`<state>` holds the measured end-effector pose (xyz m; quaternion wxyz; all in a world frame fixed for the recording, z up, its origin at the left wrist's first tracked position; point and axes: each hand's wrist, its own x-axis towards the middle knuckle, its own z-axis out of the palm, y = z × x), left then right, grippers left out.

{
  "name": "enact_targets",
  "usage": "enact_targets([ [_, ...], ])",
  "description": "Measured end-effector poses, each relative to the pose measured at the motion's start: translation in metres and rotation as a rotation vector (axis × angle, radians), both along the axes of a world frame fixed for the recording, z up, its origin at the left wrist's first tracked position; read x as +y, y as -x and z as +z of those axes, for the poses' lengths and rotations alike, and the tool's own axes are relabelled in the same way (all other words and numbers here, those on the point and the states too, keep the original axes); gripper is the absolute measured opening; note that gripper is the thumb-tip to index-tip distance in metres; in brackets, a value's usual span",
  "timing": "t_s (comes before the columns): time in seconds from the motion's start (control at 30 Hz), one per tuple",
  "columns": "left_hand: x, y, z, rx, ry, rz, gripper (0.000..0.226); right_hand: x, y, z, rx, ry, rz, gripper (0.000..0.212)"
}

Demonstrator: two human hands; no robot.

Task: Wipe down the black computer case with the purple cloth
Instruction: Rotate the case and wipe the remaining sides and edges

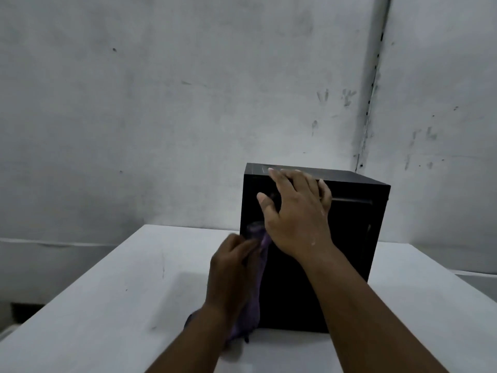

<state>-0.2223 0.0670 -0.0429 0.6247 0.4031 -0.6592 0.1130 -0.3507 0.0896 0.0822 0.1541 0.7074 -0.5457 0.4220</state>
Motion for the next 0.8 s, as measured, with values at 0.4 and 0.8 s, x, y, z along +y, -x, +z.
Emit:
enact_targets([
  [0.4, 0.004, -0.013, -0.006, -0.222, -0.099, -0.063, 0.032, -0.02, -0.057, 0.007, -0.044, -0.109, -0.197, 0.063],
  [0.8, 0.018, -0.039, -0.009, -0.211, -0.117, -0.098, 0.011, -0.01, -0.019, 0.004, -0.205, 0.002, 0.042, 0.046],
])
